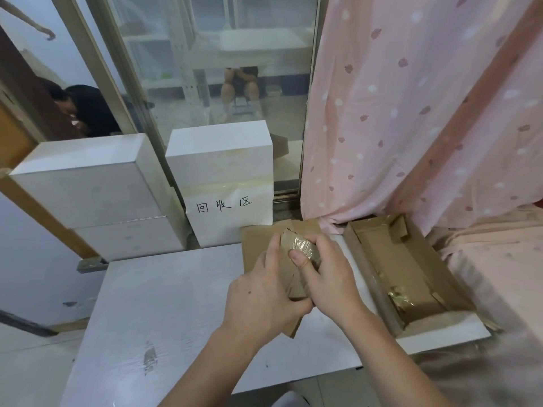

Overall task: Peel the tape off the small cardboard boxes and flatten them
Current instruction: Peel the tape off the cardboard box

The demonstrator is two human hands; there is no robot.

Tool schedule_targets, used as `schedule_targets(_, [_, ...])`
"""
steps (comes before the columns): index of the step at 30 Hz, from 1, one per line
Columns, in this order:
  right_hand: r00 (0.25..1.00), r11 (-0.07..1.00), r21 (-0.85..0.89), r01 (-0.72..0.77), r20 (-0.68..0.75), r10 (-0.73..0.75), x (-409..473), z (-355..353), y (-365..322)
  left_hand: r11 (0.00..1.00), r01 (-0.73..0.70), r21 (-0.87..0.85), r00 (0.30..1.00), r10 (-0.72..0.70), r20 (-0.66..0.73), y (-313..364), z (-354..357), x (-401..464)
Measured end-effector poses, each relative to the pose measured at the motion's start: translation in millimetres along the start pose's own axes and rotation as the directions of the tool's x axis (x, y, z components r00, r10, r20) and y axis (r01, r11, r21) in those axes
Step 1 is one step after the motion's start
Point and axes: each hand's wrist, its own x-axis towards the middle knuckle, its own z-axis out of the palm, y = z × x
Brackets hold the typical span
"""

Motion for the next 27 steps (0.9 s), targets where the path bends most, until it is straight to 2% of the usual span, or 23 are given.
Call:
schedule_targets(7, [0.986,0.994,0.084,-0.076,0.151,0.063,0,-11,7,0.999,0.026,0.035,0.997,-0.029,0.078,-3,5,4])
schedule_targets(9, [0.976,0.995,0.056,-0.087,0.207,0.074,-2,-13,10,0.999,0.028,0.025,0.996,-0.03,0.079,-5,6,5])
schedule_targets(11, [0.98,0.998,0.007,-0.055,0.194,0.052,-3,-12,14,1.0,0.017,0.019,0.997,-0.018,0.069,-4,7,5])
schedule_targets(14, [0.996,1.0,0.029,0.0,0.092,-0.003,-4,-12,14,1.0,0.007,0.003,0.999,-0.007,0.049,-1,10,4])
schedule_targets(19, [1.0,1.0,0.009,-0.006,0.025,0.006,-3,-19,12,1.0,0.006,0.002,0.999,-0.006,0.051,0,10,6])
schedule_targets(21, [0.999,0.998,0.053,-0.028,0.041,0.026,-1,-20,12,1.0,0.007,-0.012,0.999,-0.007,0.054,-2,10,6])
schedule_targets(24, [0.988,0.995,0.086,-0.048,0.151,0.035,0,-21,11,0.998,0.02,-0.057,0.999,-0.017,0.043,-6,9,6])
schedule_targets(25, [0.983,0.995,0.091,-0.041,0.181,0.024,-1,-20,10,0.998,0.021,-0.066,0.999,-0.019,0.034,-8,9,6])
schedule_targets(27, [0.987,0.995,0.095,0.034,0.151,-0.048,-2,-16,11,0.997,0.02,-0.074,1.0,-0.019,0.015,-10,10,7])
